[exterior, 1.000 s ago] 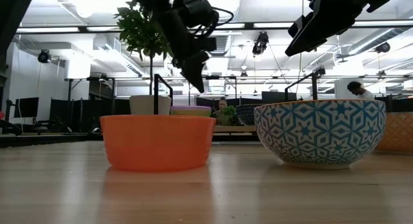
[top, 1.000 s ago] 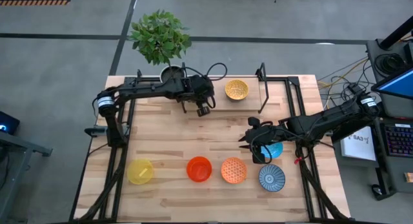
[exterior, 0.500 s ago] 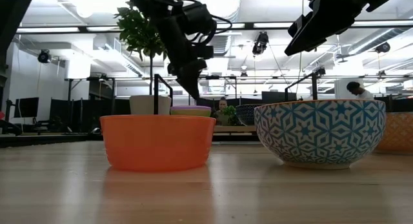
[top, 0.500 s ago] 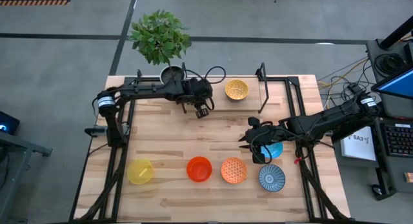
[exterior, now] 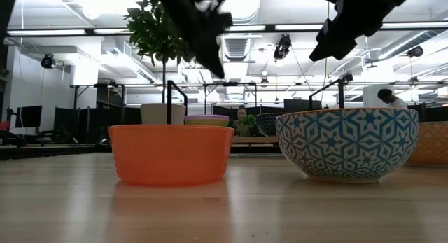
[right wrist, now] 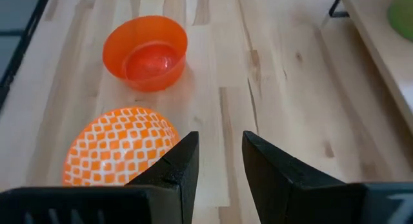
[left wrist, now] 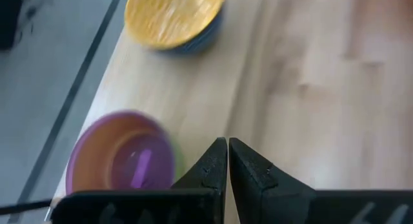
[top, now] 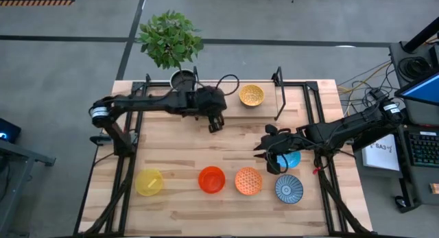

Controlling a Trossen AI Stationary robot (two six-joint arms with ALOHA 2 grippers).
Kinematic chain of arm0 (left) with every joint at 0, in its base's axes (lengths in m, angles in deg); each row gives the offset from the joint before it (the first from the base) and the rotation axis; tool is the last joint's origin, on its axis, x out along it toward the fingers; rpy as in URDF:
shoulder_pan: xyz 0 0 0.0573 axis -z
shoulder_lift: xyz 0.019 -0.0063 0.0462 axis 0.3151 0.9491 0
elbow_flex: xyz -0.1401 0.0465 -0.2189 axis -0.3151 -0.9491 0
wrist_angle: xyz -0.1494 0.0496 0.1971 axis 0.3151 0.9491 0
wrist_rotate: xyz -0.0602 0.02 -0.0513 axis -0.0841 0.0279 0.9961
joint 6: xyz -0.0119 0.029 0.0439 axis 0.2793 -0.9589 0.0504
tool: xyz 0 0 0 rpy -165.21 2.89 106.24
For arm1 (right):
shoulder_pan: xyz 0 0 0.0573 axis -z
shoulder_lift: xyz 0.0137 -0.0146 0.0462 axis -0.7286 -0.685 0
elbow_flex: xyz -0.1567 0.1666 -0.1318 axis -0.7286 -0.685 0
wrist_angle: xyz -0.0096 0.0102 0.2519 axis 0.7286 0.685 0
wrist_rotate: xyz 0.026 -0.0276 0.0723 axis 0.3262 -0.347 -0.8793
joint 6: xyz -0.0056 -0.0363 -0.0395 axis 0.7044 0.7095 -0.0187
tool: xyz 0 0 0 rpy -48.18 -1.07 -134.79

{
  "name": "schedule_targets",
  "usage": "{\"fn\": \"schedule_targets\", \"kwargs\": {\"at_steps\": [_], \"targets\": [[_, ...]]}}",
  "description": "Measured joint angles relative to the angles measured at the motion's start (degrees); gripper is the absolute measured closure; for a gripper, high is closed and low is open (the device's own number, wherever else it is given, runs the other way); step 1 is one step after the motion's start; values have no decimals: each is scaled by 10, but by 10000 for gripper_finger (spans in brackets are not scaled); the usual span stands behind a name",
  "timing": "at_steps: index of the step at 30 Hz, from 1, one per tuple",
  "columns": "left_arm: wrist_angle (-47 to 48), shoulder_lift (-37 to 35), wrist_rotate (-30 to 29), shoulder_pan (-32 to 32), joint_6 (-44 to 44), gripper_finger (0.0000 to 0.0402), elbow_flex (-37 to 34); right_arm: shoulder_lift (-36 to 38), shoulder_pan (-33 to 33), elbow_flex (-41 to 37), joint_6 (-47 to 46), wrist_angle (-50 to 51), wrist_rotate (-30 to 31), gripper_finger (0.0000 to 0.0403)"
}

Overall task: Place and stack bowls onto a shelf
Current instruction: Stack the light blue bowl on top of the yellow bowl on the shelf

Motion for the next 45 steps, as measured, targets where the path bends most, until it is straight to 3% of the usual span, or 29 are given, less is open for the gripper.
{"fn": "schedule_targets", "kwargs": {"at_steps": [7,14,18,25,33,42,45], "targets": [[-26,-68,0,82,-30,402,-20,-1,0,14,-118,4,-1,294],[-197,-173,-2,137,-37,401,-163,-13,0,72,-186,39,-3,294],[-268,-243,-55,157,-37,401,-237,-41,0,115,-255,106,-2,294],[-280,-337,-166,160,-25,401,-303,-132,0,209,-390,322,-28,294],[-277,-375,-191,160,8,401,-354,-198,3,245,-508,473,-37,294],[-280,-376,-201,160,-1,401,-364,-213,3,212,-570,482,-34,284],[-279,-376,-201,161,-1,401,-364,-212,3,205,-578,482,-35,299]]}}
